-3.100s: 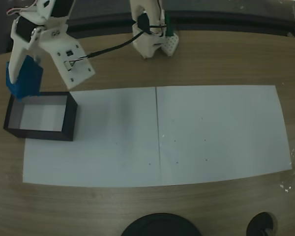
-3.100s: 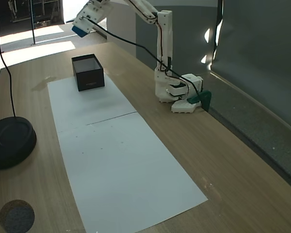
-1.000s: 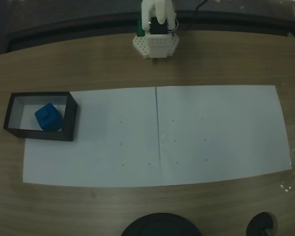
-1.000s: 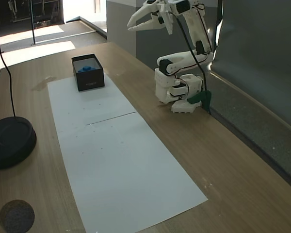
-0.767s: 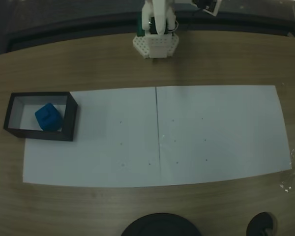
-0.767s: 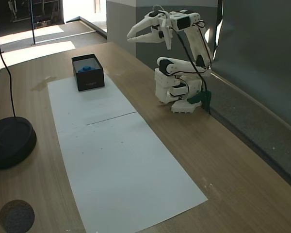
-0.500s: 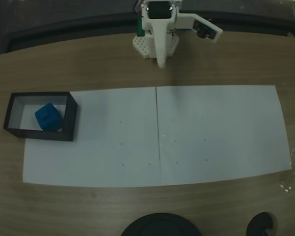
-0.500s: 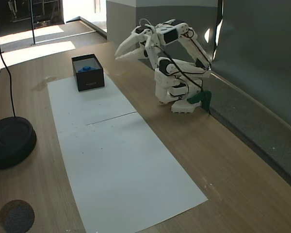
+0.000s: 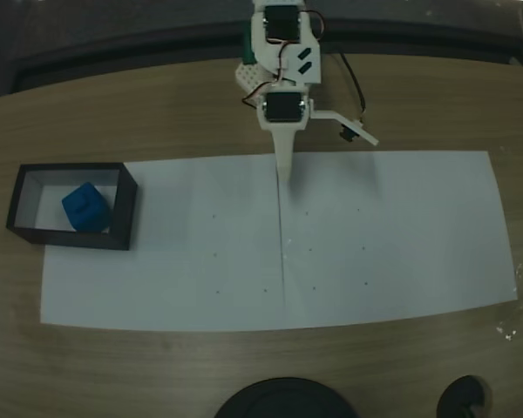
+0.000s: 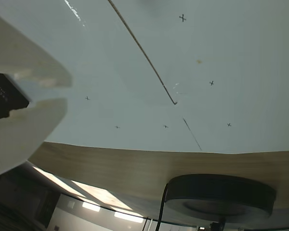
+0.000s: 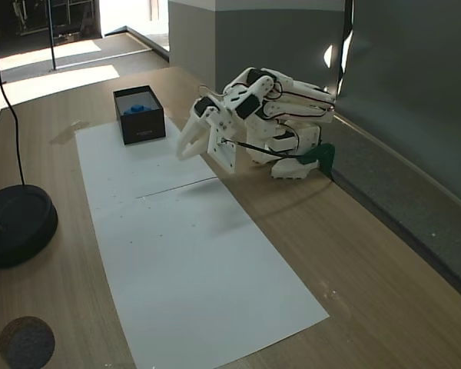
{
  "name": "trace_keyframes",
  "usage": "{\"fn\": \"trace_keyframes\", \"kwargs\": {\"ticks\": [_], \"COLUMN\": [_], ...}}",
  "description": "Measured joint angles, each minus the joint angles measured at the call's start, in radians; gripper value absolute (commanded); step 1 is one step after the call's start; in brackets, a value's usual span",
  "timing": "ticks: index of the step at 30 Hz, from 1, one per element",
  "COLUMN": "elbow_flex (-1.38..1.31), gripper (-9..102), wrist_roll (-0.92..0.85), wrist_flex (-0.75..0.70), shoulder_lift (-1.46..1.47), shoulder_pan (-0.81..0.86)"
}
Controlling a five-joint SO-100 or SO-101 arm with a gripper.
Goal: Grab a blue square and put it in the box.
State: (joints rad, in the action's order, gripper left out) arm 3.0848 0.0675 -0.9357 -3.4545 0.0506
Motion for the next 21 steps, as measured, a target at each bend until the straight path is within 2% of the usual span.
{"fn": "trace_keyframes", "kwargs": {"ticks": [10, 16, 21], "elbow_flex": [0.0, -0.02, -0.029], "gripper": [0, 0, 0], "wrist_roll": [0.0, 0.0, 0.0], "wrist_flex": [-0.173, -0.334, -0.344], "shoulder_lift": [0.0, 0.0, 0.0], "shoulder_pan": [-0.005, -0.006, -0.008]}}
